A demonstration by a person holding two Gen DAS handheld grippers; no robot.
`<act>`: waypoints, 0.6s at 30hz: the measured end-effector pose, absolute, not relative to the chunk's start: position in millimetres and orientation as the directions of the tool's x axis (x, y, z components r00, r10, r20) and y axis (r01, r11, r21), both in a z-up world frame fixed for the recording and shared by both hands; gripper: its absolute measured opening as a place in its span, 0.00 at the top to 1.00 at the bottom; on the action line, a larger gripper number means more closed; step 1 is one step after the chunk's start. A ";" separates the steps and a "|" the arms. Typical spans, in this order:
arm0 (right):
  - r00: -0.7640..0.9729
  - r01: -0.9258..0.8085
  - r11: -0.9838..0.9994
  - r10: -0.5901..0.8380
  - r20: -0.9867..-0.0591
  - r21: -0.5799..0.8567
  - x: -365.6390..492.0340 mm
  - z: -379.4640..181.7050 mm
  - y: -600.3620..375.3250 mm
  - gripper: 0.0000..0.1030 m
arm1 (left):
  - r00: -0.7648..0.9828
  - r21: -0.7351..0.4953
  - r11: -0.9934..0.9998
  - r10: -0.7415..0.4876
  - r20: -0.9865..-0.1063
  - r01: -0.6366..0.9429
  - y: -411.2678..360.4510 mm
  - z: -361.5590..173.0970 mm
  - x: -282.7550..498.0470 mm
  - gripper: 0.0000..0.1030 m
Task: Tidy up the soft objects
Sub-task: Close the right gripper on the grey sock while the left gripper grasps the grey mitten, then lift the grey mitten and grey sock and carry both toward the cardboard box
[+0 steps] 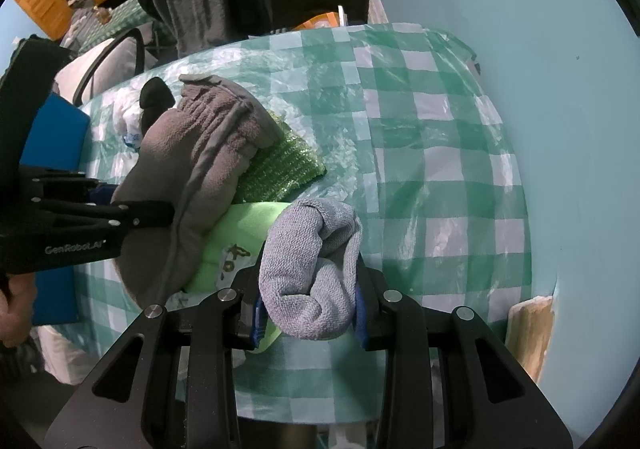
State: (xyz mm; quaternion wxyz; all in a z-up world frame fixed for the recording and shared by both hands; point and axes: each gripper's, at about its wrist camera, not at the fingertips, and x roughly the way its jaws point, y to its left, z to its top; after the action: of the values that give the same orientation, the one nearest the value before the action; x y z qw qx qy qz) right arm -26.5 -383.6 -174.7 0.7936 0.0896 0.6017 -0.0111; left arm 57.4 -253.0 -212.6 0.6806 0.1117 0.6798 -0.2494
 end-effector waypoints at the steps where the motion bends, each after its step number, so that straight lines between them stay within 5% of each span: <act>1: 0.276 0.124 0.984 0.089 -0.957 0.128 -26.4 -174.4 -383.1 0.69 | -0.036 -0.182 0.851 -0.189 -0.981 0.493 -252.2 -209.0 55.8 0.71; 18: 0.308 0.087 0.988 0.092 -0.947 0.124 -25.9 -154.4 -369.1 0.69 | 0.050 -0.186 0.866 -0.235 -0.971 0.464 -225.1 -158.0 43.0 0.74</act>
State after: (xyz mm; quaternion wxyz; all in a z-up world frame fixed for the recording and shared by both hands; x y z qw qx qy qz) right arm -25.9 -369.1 -154.4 0.8053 0.0761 0.5880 0.0017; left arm 43.0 -225.1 -158.0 0.7190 0.0890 0.6451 -0.2430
